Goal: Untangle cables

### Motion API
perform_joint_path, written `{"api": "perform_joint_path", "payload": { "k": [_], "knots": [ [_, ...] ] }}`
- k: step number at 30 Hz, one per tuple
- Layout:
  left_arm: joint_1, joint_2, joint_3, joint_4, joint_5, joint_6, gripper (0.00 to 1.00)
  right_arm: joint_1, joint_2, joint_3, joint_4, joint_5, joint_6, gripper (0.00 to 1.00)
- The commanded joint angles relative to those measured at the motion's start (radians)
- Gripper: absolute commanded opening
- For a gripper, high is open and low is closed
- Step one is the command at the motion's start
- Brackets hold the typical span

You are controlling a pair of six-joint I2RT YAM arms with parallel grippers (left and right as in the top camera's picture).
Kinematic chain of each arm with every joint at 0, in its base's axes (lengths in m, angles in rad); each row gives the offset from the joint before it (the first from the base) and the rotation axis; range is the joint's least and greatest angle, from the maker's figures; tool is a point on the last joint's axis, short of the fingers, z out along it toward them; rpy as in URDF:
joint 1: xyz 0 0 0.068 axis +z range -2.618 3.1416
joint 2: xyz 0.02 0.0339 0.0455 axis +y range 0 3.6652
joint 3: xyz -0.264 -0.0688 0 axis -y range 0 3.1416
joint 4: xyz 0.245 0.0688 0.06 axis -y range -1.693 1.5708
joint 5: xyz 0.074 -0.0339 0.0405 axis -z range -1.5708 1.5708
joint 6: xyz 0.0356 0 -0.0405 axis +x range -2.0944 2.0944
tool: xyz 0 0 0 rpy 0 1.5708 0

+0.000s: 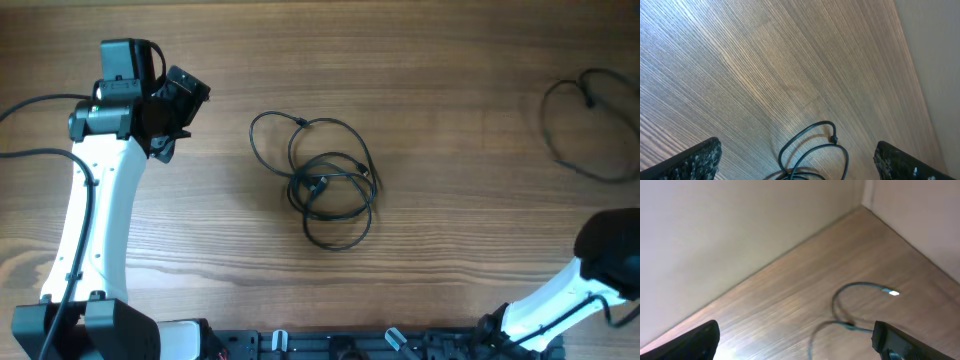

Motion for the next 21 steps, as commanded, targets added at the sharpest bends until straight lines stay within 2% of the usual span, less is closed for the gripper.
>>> {"api": "perform_joint_path", "payload": {
  "k": [1, 6, 8, 9, 13, 18, 21],
  "knots": [
    [0.002, 0.006, 0.005, -0.001, 0.005, 0.009, 1.00, 0.010, 0.028, 0.000, -0.043, -0.151, -0.074, 1.00],
    [0.002, 0.006, 0.005, -0.001, 0.005, 0.009, 1.00, 0.063, 0.028, 0.000, -0.110, -0.314, -0.127, 1.00],
    [0.002, 0.006, 0.005, -0.001, 0.005, 0.009, 1.00, 0.126, 0.028, 0.000, -0.136, -0.463, -0.271, 1.00],
    [0.002, 0.006, 0.005, -0.001, 0.005, 0.009, 1.00, 0.160, 0.028, 0.000, -0.141, -0.479, -0.307, 1.00],
    [0.002, 0.006, 0.005, -0.001, 0.005, 0.009, 1.00, 0.384, 0.029, -0.002, -0.195, -0.447, -0.304, 0.98],
    [0.002, 0.006, 0.005, -0.001, 0.005, 0.009, 1.00, 0.657, 0.034, -0.004, -0.335, -0.208, -0.244, 0.98],
    [0.002, 0.006, 0.005, -0.001, 0.005, 0.009, 1.00, 0.748, 0.034, -0.026, -0.404, -0.171, -0.224, 0.98]
  ]
}}
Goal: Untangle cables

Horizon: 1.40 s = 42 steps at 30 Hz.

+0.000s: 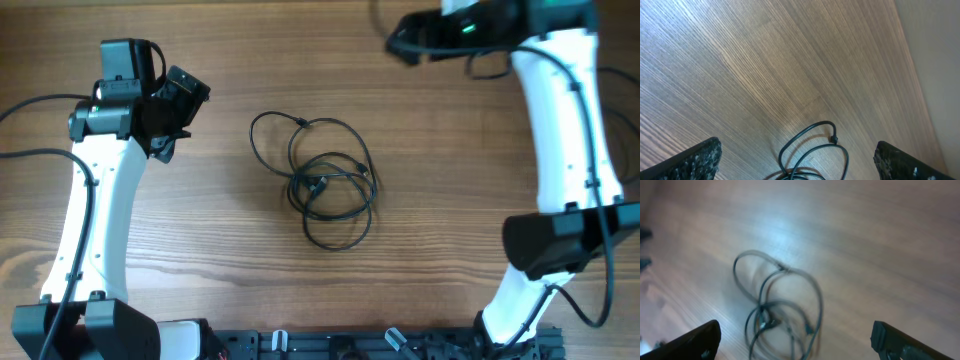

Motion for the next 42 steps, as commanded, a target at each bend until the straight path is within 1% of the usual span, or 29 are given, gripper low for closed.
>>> {"api": "perform_joint_path", "payload": {
  "k": [1, 3, 7, 9, 11, 14, 15, 16, 18, 21, 22, 23, 25, 28, 29, 30, 32, 34, 37, 39, 42],
  "knots": [
    [0.002, 0.006, 0.005, -0.001, 0.005, 0.009, 1.00, 0.078, 0.019, -0.037, -0.041, 0.090, 0.037, 1.00],
    [0.002, 0.006, 0.005, -0.001, 0.005, 0.009, 1.00, 0.112, 0.019, -0.065, -0.043, 0.102, 0.108, 1.00],
    [0.002, 0.006, 0.005, -0.001, 0.005, 0.009, 1.00, 0.122, 0.019, -0.080, -0.061, 0.105, 0.117, 1.00],
    [0.002, 0.006, 0.005, 0.004, 0.006, -0.006, 1.00, 0.122, 0.019, -0.080, -0.087, 0.105, 0.100, 1.00],
    [0.002, 0.006, 0.005, -0.010, 0.005, -0.005, 1.00, 0.122, 0.019, -0.080, -0.122, 0.105, 0.045, 1.00],
    [0.003, 0.006, 0.005, -0.022, -0.004, -0.001, 1.00, 0.122, 0.019, -0.080, -0.140, 0.109, 0.023, 1.00],
    [0.002, 0.006, 0.005, -0.048, 0.004, 0.006, 0.99, 0.122, 0.019, -0.080, -0.137, 0.108, 0.024, 1.00],
    [-0.001, 0.007, 0.005, -0.106, 0.042, 0.005, 0.85, 0.122, 0.019, -0.080, -0.137, 0.109, 0.022, 1.00],
    [-0.029, 0.011, -0.010, -0.140, 0.070, 0.007, 0.84, 0.121, 0.019, -0.080, -0.136, 0.109, 0.022, 1.00],
    [-0.138, 0.013, -0.071, -0.111, 0.073, 0.062, 0.84, 0.121, 0.019, -0.080, -0.121, 0.127, 0.023, 1.00],
    [-0.198, 0.014, -0.103, -0.093, 0.077, 0.062, 0.65, 0.121, 0.019, -0.080, -0.117, 0.127, 0.023, 1.00],
    [-0.278, 0.025, -0.145, -0.082, 0.087, 0.060, 0.56, 0.121, 0.019, -0.080, -0.115, 0.128, 0.023, 1.00],
    [-0.359, 0.038, -0.187, -0.081, 0.087, 0.040, 0.52, 0.121, 0.019, -0.080, -0.115, 0.131, 0.023, 1.00],
    [-0.482, 0.074, -0.248, -0.037, 0.087, -0.054, 0.50, 0.121, 0.019, -0.080, -0.113, 0.130, 0.023, 1.00],
    [-0.515, 0.089, -0.262, -0.003, 0.087, -0.099, 0.51, 0.121, 0.019, -0.080, -0.110, 0.130, 0.023, 1.00],
    [-0.544, 0.105, -0.275, 0.026, 0.086, -0.161, 0.52, 0.121, 0.019, -0.080, -0.110, 0.130, 0.023, 1.00],
    [-0.605, 0.149, -0.292, 0.053, 0.062, -0.336, 0.50, 0.121, 0.019, -0.080, -0.112, 0.130, 0.023, 1.00],
    [-0.647, 0.188, -0.294, 0.050, 0.013, -0.449, 0.50, 0.121, 0.019, -0.080, -0.112, 0.130, 0.024, 1.00],
    [-0.672, 0.216, -0.295, 0.049, -0.037, -0.502, 0.49, 0.121, 0.019, -0.080, -0.112, 0.130, 0.024, 1.00],
    [-0.672, 0.221, -0.299, 0.050, -0.047, -0.506, 0.49, 0.121, 0.019, -0.080, -0.112, 0.130, 0.024, 1.00],
    [-0.672, 0.221, -0.303, 0.050, -0.100, -0.509, 0.49, 0.123, 0.019, -0.080, -0.111, 0.130, 0.024, 1.00]
  ]
}}
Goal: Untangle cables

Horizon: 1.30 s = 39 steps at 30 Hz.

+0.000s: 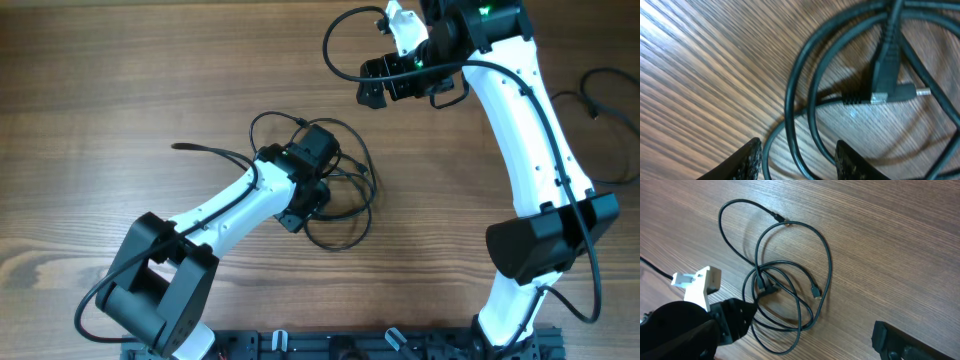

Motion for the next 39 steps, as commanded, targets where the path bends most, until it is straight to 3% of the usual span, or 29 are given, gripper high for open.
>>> {"api": "perform_joint_path", "payload": {
  "k": [1, 15, 16, 17, 19, 22, 24, 30, 36, 37, 39],
  "knots": [
    [-0.002, 0.012, -0.013, -0.001, -0.093, -0.047, 0.48, 0.000, 0.013, -0.004, 0.004, 0.012, -0.020, 1.00],
    [-0.002, 0.055, -0.014, 0.014, -0.095, -0.047, 0.25, 0.000, 0.013, -0.004, 0.008, 0.012, -0.021, 1.00],
    [-0.002, 0.055, -0.013, 0.020, -0.094, -0.046, 0.11, 0.000, 0.013, -0.004, 0.008, 0.012, -0.020, 1.00],
    [0.000, 0.055, -0.013, 0.036, -0.090, -0.038, 0.04, 0.000, 0.013, -0.004, 0.008, 0.012, -0.020, 1.00],
    [0.013, 0.045, 0.012, 0.090, -0.070, 0.106, 0.04, 0.000, 0.013, -0.004, 0.002, 0.012, -0.020, 0.99],
    [0.071, -0.023, 0.181, 0.043, -0.058, 0.376, 0.04, 0.000, 0.013, -0.004, -0.012, 0.010, -0.016, 1.00],
    [0.111, -0.074, 0.303, -0.006, -0.058, 0.425, 0.04, 0.001, 0.013, -0.004, -0.009, -0.005, -0.009, 1.00],
    [0.203, -0.231, 0.560, -0.043, -0.053, 0.433, 0.04, 0.000, 0.013, -0.004, -0.001, -0.045, -0.010, 1.00],
    [0.253, -0.390, 0.584, 0.068, -0.053, 0.345, 0.04, 0.000, 0.013, -0.004, 0.006, -0.138, -0.021, 0.99],
    [0.259, -0.411, 0.584, 0.087, -0.054, 0.330, 0.04, 0.000, 0.011, -0.004, 0.014, -0.183, -0.021, 0.93],
    [0.272, -0.427, 0.584, 0.105, -0.054, 0.325, 0.04, 0.001, 0.002, -0.004, 0.037, -0.237, -0.021, 0.91]
  ]
}}
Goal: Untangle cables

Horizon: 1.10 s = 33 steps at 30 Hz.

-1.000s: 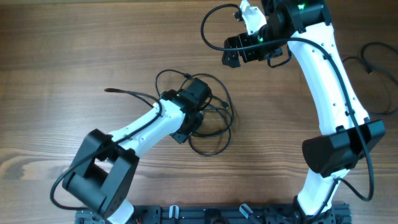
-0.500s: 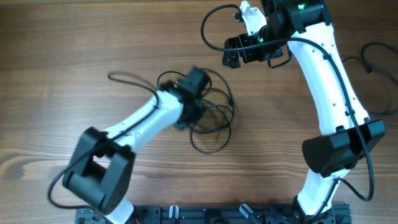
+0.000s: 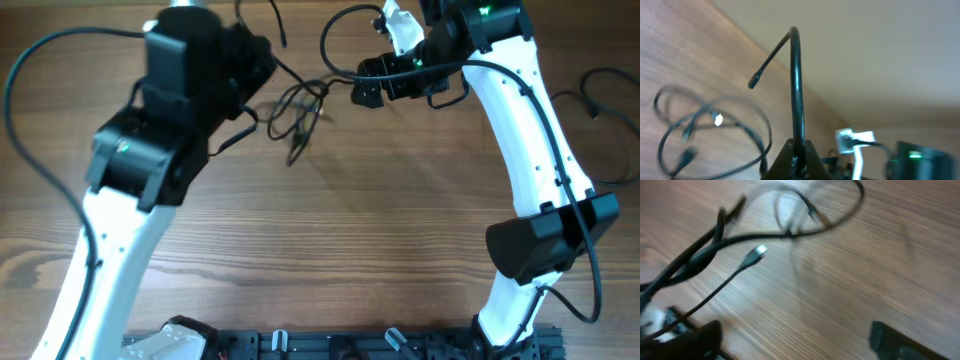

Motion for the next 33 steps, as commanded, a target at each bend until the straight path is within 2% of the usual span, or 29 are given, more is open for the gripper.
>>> {"api": "perform_joint_path", "payload": {
  "k": [1, 7, 11, 14, 16, 21, 24, 26, 29, 33],
  "knots": [
    [0.030, -0.054, 0.014, 0.034, -0.003, -0.052, 0.04, 0.001, -0.005, -0.004, 0.041, -0.163, -0.016, 0.91],
    [0.089, -0.028, 0.014, 0.030, -0.003, -0.184, 0.04, 0.009, -0.031, -0.004, 0.073, -0.284, -0.013, 0.91],
    [0.094, -0.021, 0.014, 0.032, -0.002, -0.254, 0.04, 0.036, -0.031, -0.004, 0.075, -0.278, -0.017, 0.91],
    [0.094, -0.021, 0.014, 0.035, 0.002, -0.300, 0.04, 0.073, -0.031, -0.004, 0.082, -0.169, -0.024, 0.94],
    [0.094, -0.021, 0.014, 0.035, 0.013, -0.319, 0.04, 0.090, -0.031, -0.004, 0.096, -0.174, -0.029, 0.94],
    [0.094, 0.003, 0.014, 0.031, 0.012, -0.328, 0.04, 0.113, -0.031, -0.004, 0.217, -0.258, 0.256, 0.89],
    [0.094, 0.024, 0.014, 0.031, 0.012, -0.328, 0.04, 0.153, -0.031, -0.004, 0.245, -0.243, 0.304, 0.89],
    [0.094, 0.038, 0.014, 0.031, 0.011, -0.328, 0.04, 0.194, -0.031, -0.004, 0.234, -0.138, 0.342, 0.89],
    [0.094, 0.050, 0.014, 0.031, -0.008, -0.328, 0.04, 0.241, -0.028, -0.005, 0.222, -0.030, 0.407, 0.82],
    [0.094, 0.050, 0.014, 0.031, -0.006, -0.333, 0.04, 0.272, -0.008, -0.005, 0.230, 0.040, 0.466, 0.54]
  ]
}}
